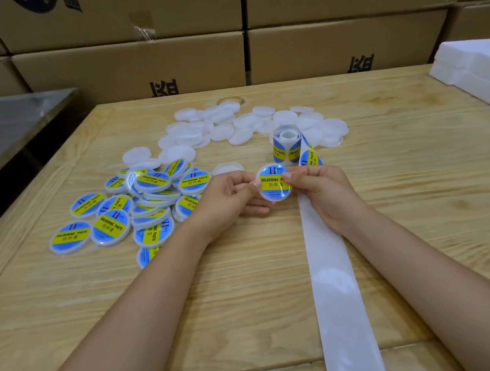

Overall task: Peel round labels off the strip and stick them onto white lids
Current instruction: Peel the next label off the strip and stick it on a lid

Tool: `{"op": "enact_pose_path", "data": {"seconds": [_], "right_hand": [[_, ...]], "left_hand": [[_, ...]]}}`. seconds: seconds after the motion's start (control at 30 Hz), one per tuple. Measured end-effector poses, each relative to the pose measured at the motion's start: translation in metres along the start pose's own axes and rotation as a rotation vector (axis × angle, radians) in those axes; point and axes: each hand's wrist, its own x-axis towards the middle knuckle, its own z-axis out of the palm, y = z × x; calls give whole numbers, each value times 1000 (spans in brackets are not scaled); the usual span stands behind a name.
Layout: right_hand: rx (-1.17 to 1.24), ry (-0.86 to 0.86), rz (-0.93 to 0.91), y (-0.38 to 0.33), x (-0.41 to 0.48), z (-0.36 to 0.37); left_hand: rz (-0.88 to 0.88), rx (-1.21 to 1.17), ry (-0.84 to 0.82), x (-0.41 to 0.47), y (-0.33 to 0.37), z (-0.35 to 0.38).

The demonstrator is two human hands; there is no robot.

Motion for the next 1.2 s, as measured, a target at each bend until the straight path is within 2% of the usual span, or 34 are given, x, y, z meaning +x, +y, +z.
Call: {"op": "enact_pose_path", "data": {"seconds": [0.13,0.3,0.63,0.77,0.9,1.07,1.2], "right_hand": [[-79,-1,-54,-1,-4,3],[-225,75,-203,3,-7,9],[-522,201,-346,2,-16,14],[-535,227,-373,2,-16,14],[-435,215,-315,1,-13,11],[-422,319,-312,2,-9,8],[-387,309,-294,2,-8,9]], "left_hand": [[-13,8,27,-1,0,2],[-50,-9,93,0,1,6],[-126,-117,187,6,0,18],[-135,-145,150,6,0,18],[-132,-159,101,4,1,17],[-118,-165,-4,1,-1,22],[-72,-136,-10,-1,-4,25]]}}
